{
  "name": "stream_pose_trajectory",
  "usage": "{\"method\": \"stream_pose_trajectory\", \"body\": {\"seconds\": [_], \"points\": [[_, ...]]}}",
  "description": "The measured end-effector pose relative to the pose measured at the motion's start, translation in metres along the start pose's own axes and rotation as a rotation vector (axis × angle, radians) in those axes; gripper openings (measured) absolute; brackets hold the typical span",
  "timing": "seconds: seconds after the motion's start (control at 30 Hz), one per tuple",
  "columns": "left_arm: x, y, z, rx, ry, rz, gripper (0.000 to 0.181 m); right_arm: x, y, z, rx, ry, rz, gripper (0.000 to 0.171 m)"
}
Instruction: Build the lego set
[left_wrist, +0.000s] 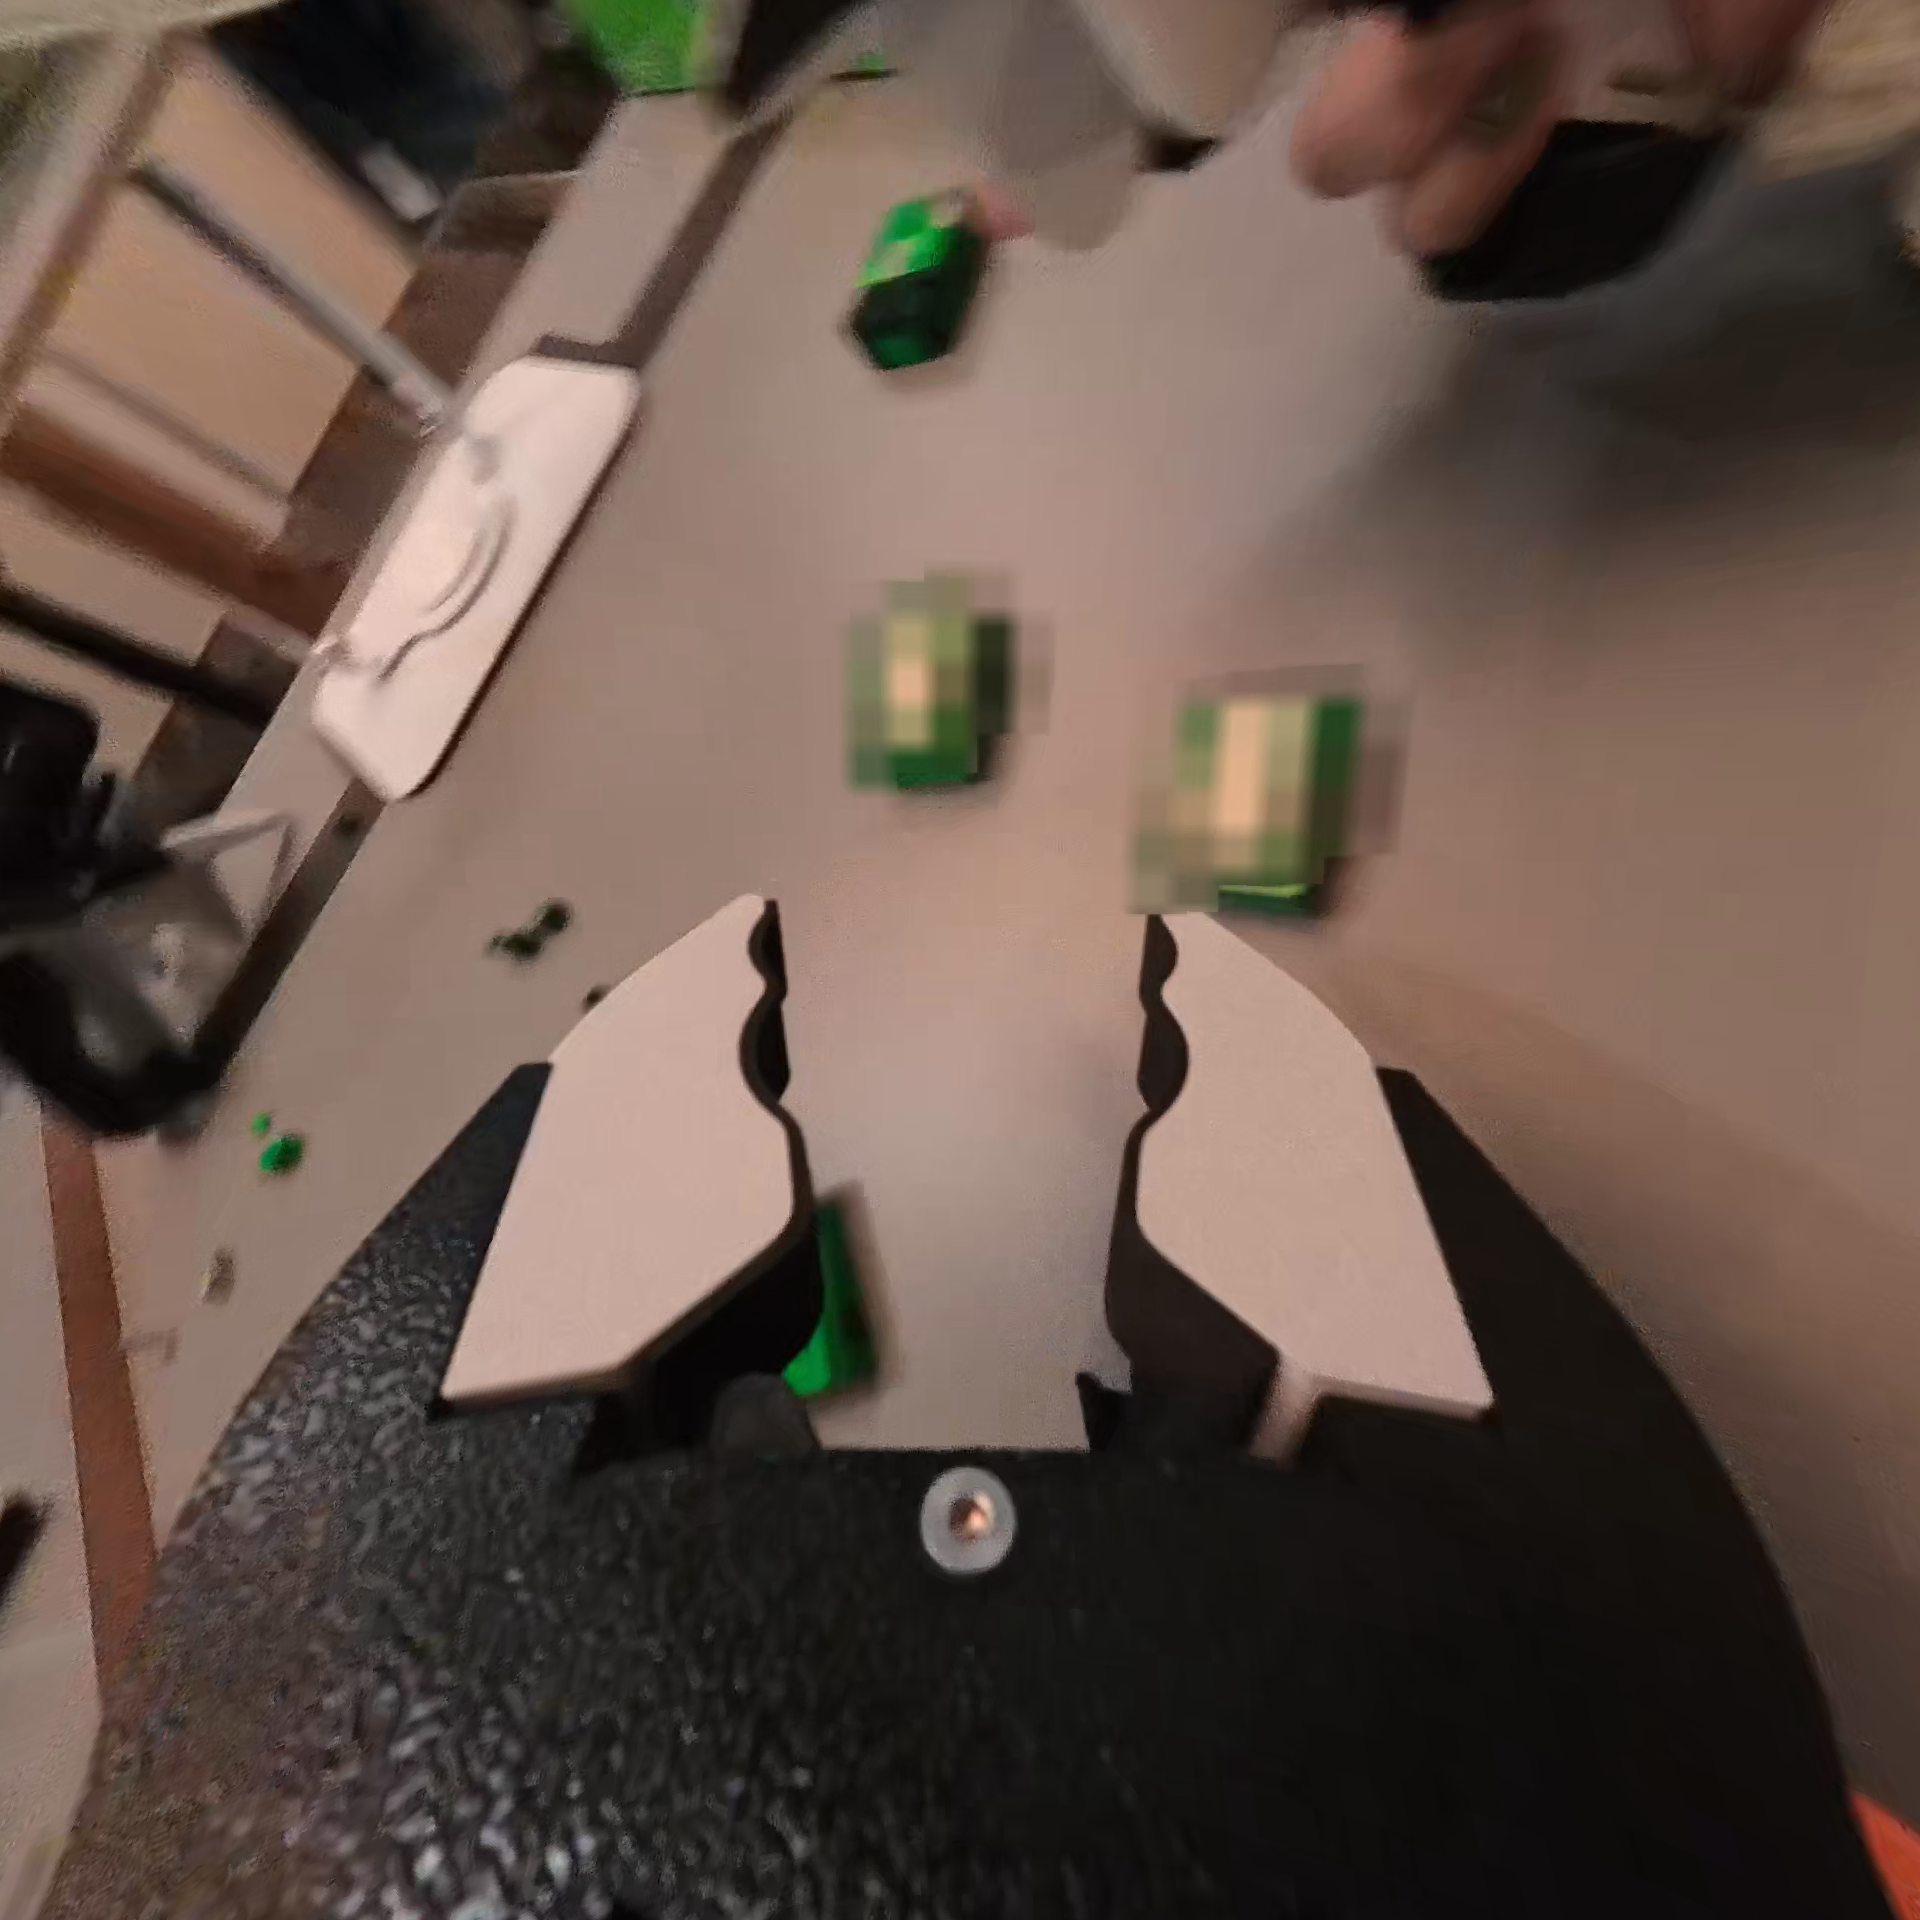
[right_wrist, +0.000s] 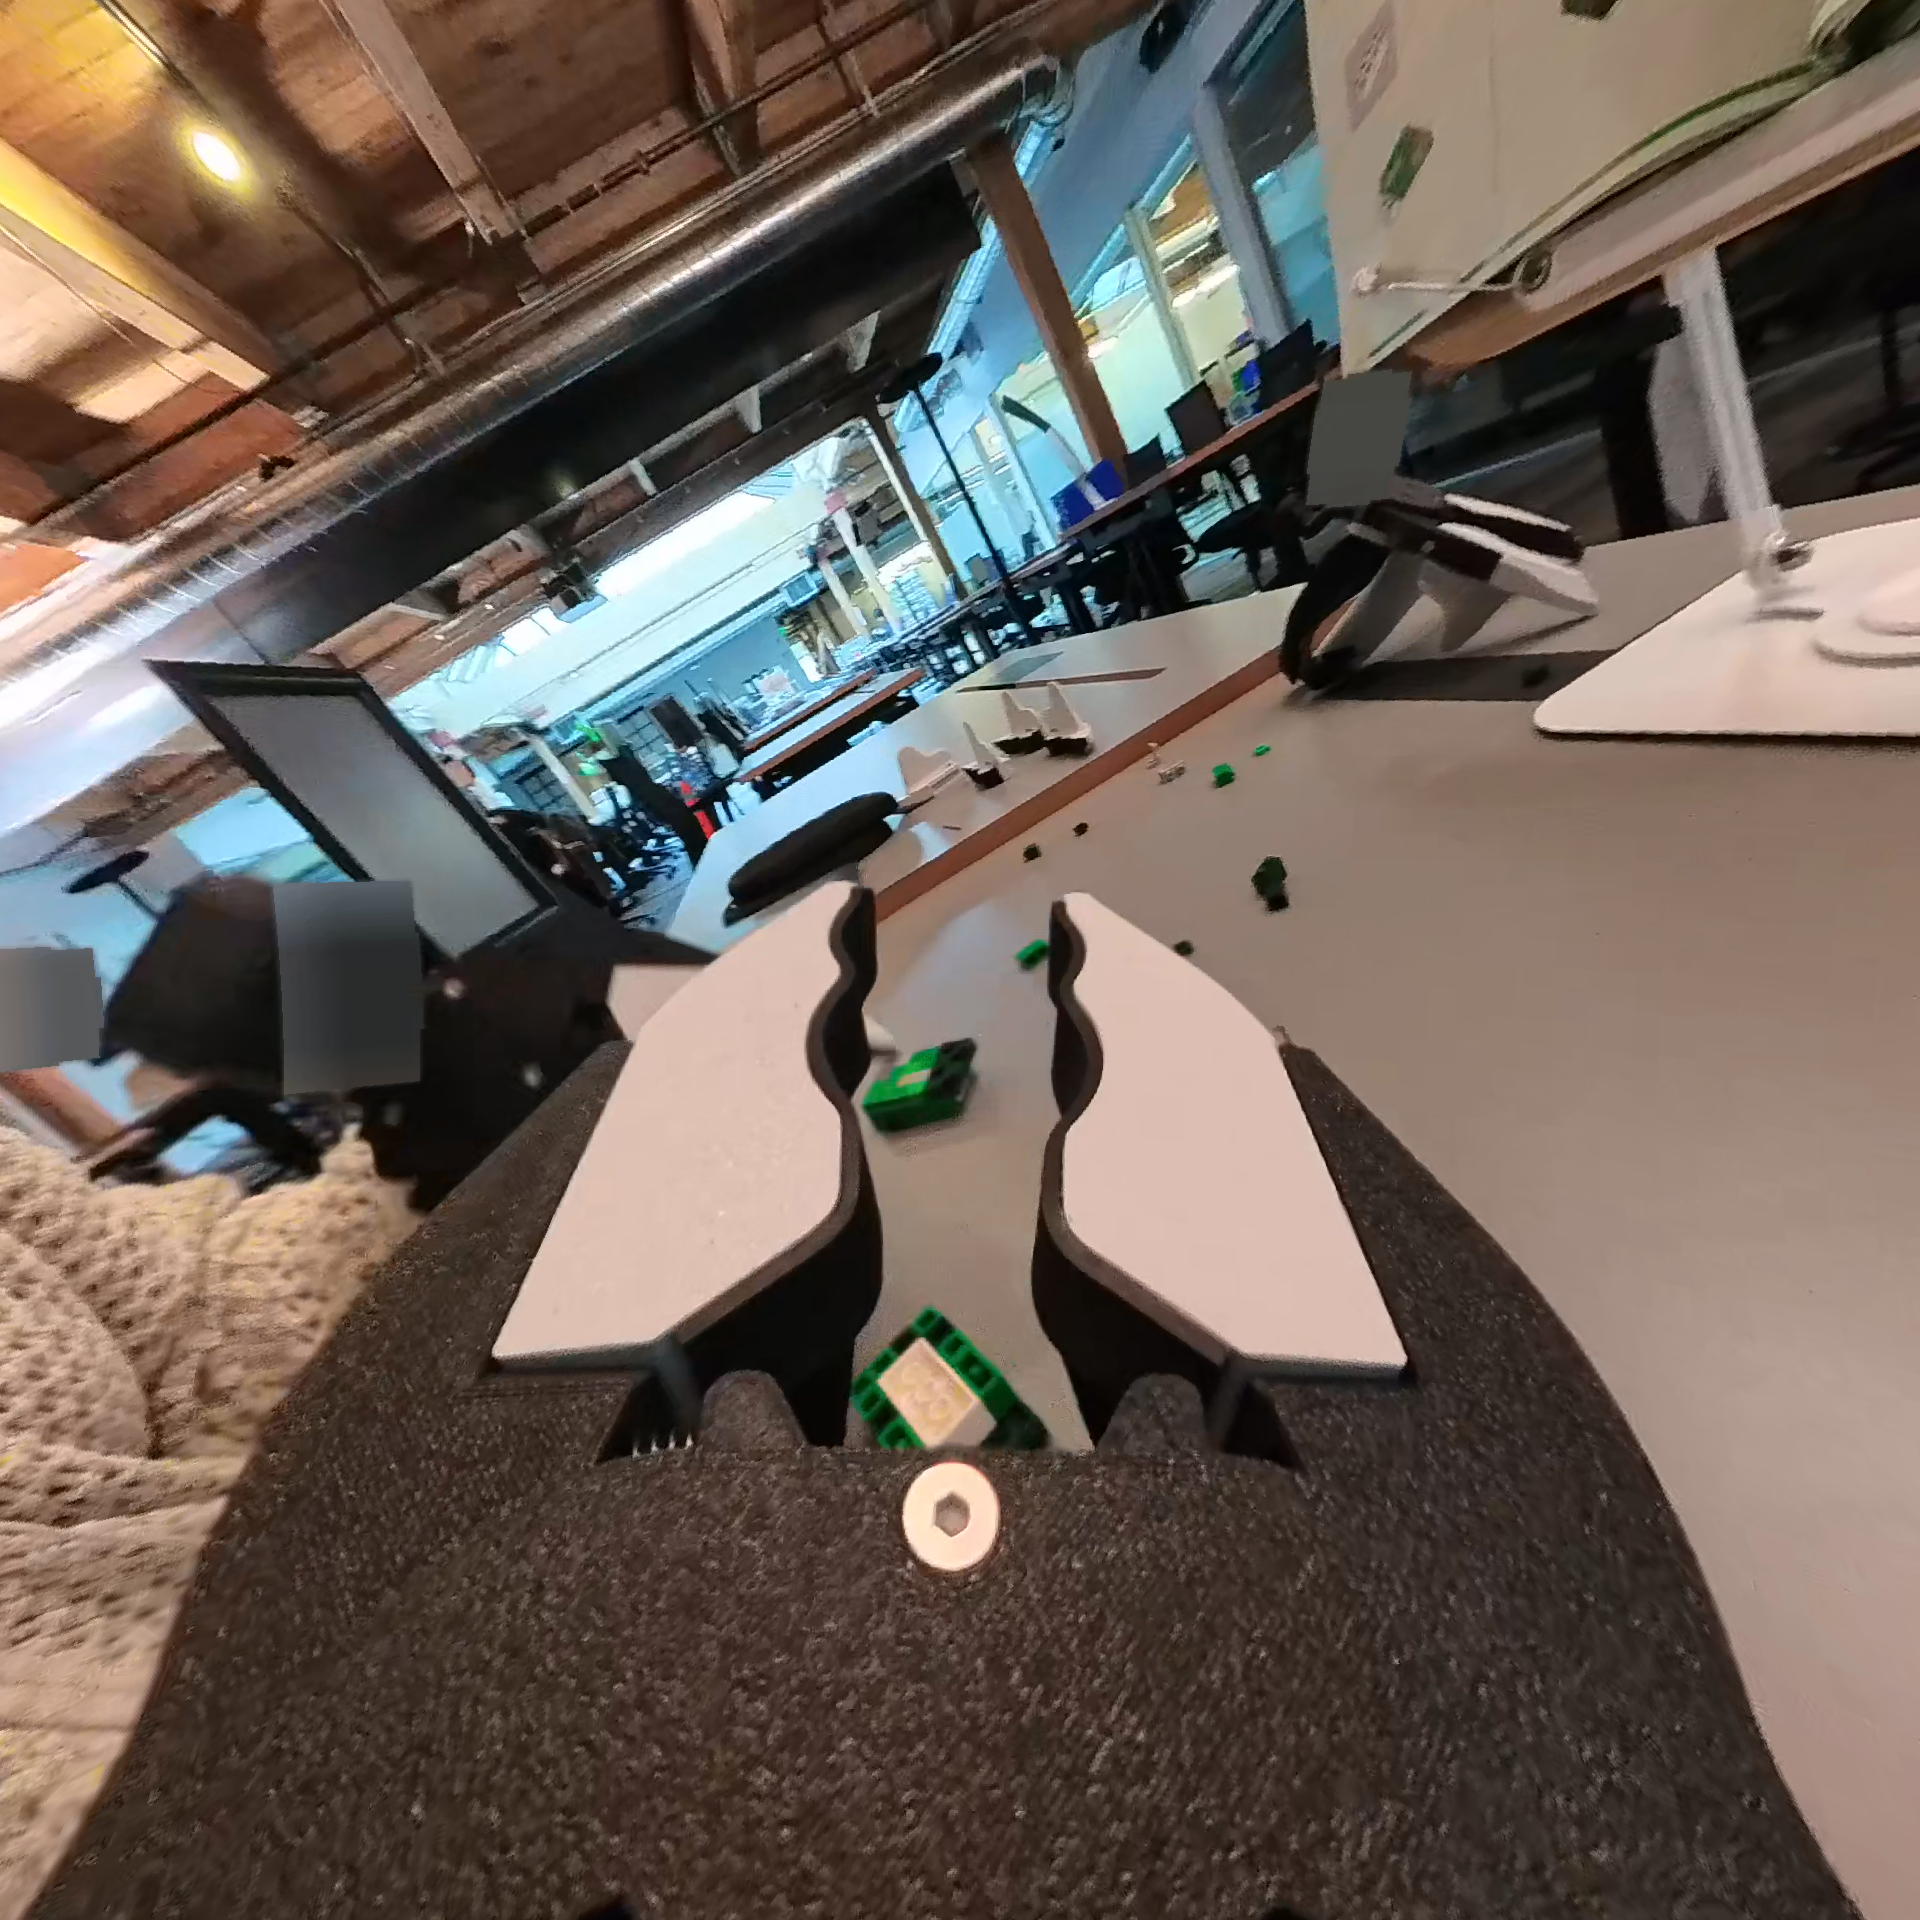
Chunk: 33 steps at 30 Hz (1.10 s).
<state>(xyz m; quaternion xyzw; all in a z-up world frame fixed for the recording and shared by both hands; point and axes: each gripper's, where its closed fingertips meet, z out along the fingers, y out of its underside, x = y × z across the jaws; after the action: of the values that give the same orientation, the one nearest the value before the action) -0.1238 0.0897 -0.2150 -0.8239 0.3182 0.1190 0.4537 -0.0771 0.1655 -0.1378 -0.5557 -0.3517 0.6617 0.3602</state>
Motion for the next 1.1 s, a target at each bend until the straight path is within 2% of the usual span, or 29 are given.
{"method": "stream_pose_trajectory", "body": {"seconds": [0.13, 0.33, 0.4, 0.5, 0.63, 0.77, 0.97, 1.03, 1.1], "points": [[-0.043, 0.040, -0.025, -0.033, -0.065, -0.214, 0.065, 0.004, -0.001, -0.002, -0.005, 0.043, -0.065, 0.030], [-0.039, 0.098, -0.024, -0.200, -0.055, -0.290, 0.070, 0.003, 0.010, 0.004, -0.073, 0.063, -0.116, 0.029], [-0.045, 0.107, -0.020, -0.225, -0.100, -0.300, 0.061, 0.008, 0.016, 0.006, -0.105, 0.092, -0.138, 0.027], [-0.053, 0.110, -0.015, -0.242, -0.120, -0.333, 0.056, 0.021, 0.024, 0.006, -0.157, 0.181, -0.233, 0.023], [-0.050, 0.112, -0.008, -0.276, -0.034, -0.356, 0.056, 0.022, 0.034, 0.011, -0.202, 0.177, -0.266, 0.023], [-0.050, 0.114, -0.010, -0.305, -0.056, -0.251, 0.036, 0.021, 0.044, 0.016, -0.265, 0.184, -0.326, 0.023], [-0.053, 0.118, -0.010, -0.306, -0.045, -0.345, 0.045, 0.005, 0.062, 0.028, -0.362, 0.131, -0.470, 0.025], [-0.048, 0.118, -0.010, -0.302, 0.015, -0.395, 0.041, -0.001, 0.069, 0.031, -0.397, 0.111, -0.529, 0.025], [-0.042, 0.102, -0.014, -0.206, 0.098, -0.457, 0.039, 0.000, 0.070, 0.034, -0.407, 0.143, -0.646, 0.024]]}}
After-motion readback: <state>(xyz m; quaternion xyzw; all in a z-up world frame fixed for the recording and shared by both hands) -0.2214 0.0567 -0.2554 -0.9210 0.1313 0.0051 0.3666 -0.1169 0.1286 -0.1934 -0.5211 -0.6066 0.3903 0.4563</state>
